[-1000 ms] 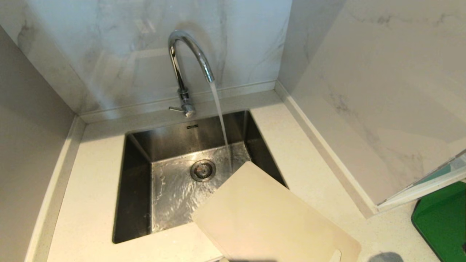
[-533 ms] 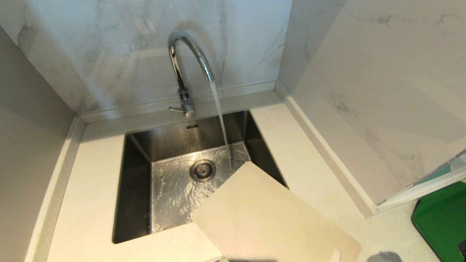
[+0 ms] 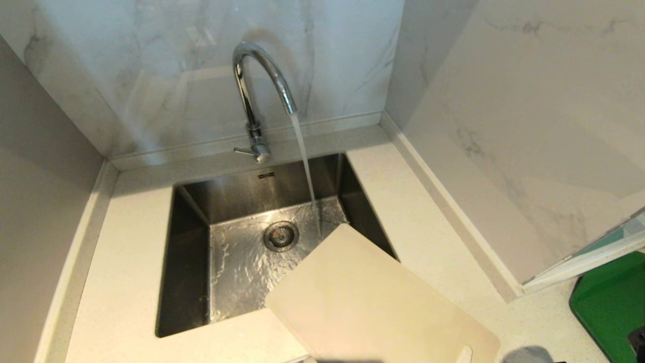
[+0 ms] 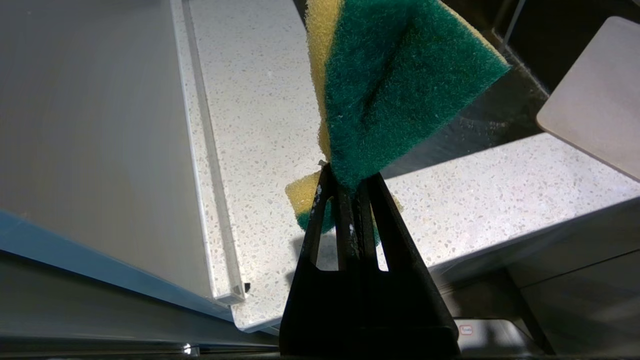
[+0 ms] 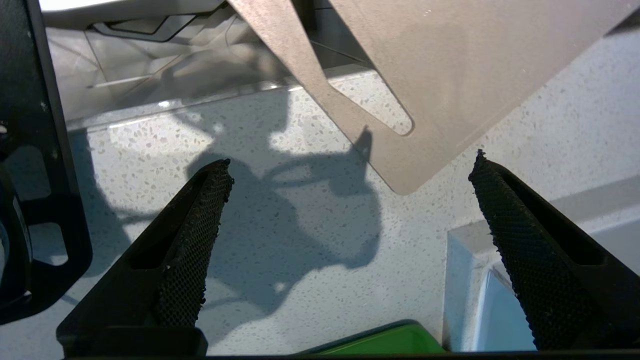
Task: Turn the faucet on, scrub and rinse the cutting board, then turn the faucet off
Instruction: Pick up the cutting board
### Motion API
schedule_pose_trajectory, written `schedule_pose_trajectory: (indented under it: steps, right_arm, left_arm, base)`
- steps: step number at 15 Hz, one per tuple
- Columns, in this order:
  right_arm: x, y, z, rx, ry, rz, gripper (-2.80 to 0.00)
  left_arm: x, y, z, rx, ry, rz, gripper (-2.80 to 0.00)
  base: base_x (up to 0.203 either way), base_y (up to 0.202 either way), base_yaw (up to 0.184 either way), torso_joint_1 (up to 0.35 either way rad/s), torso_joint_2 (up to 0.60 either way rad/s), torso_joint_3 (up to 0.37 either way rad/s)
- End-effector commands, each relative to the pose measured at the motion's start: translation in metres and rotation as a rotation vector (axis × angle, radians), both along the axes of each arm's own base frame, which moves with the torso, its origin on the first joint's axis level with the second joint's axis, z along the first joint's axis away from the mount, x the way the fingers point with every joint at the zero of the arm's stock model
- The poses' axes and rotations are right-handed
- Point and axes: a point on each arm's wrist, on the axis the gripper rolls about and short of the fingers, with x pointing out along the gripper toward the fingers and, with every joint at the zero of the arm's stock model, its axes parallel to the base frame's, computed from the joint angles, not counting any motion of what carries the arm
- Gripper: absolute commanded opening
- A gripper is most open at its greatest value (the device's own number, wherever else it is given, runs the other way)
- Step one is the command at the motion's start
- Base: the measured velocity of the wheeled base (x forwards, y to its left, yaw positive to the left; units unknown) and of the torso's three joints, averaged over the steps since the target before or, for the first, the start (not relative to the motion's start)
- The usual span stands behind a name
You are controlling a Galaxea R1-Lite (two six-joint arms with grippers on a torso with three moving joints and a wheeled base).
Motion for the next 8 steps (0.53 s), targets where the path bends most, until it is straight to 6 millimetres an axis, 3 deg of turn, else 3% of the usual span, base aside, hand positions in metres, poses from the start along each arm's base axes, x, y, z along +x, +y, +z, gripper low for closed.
schedule_pose_trajectory:
  steps: [1,8]
  right_arm:
    - [0.002,0.001,-0.005,-0.027,0.036,0.025,0.0]
    - [0.012,0.003,-0.014,-0.141,0.08,0.1,0.0]
  left_arm:
    - [0.0,0.0,0.0,0.0,0.002,0.0,-2.8]
    - [0.0,0.0,0.0,0.0,0.001,0.0,-2.8]
  base:
    - [0.0,0.0,0.0,0.0,0.0,0.0]
    - [0.0,0.0,0.0,0.0,0.0,0.0]
